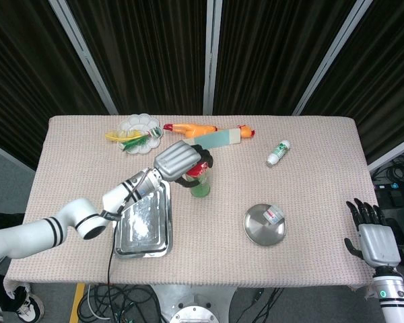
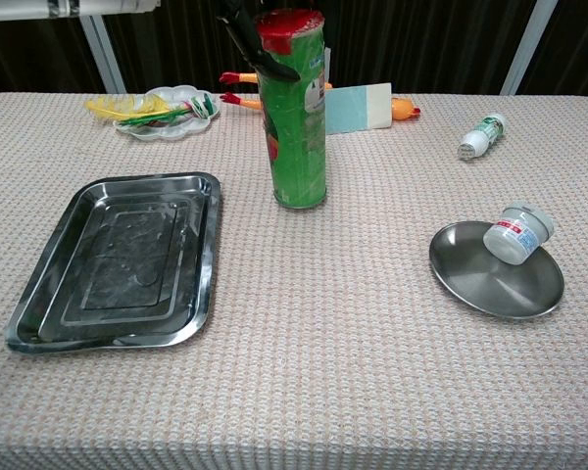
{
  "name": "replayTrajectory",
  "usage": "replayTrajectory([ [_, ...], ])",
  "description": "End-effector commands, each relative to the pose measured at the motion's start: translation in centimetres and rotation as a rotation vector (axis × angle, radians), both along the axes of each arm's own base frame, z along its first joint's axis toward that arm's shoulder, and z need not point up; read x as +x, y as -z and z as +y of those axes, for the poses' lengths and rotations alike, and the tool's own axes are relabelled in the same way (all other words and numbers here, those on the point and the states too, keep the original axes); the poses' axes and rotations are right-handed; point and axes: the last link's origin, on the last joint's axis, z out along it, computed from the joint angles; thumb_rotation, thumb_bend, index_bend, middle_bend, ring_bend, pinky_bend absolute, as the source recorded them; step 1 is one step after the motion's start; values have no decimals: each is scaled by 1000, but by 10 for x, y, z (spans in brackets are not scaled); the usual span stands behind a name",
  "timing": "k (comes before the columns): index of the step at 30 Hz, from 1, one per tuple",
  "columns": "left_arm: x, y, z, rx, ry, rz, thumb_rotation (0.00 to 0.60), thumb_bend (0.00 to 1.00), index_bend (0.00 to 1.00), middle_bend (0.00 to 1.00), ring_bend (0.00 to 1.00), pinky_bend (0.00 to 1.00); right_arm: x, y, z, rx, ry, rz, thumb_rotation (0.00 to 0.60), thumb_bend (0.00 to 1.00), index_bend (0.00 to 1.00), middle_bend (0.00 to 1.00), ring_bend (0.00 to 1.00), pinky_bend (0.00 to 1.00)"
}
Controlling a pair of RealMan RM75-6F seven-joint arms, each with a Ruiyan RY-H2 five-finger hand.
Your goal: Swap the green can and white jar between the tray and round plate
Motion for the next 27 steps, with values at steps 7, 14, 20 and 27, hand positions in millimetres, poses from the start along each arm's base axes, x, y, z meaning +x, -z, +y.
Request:
replayTrajectory([
  [7, -3, 10, 2, -20, 3, 9, 600, 269, 315, 311, 294, 537, -2, 1, -1, -1, 2, -10, 600, 266, 0, 0, 0, 0],
  [14, -4, 5, -1, 20, 34, 2, 600, 239, 124, 108, 81, 287, -1, 3, -1, 11, 2, -6, 600, 266, 0, 0, 0, 0],
  [20, -3, -1, -6, 32, 42, -15, 600, 220, 114, 88, 53, 251, 1, 8, -2, 29, 4, -11, 600, 265, 0, 0, 0, 0],
  [27, -26, -20, -15, 93, 10, 12, 600, 220, 106, 87, 42, 251, 12, 17, -7, 84, -29, -12, 600, 265, 0, 0, 0, 0],
])
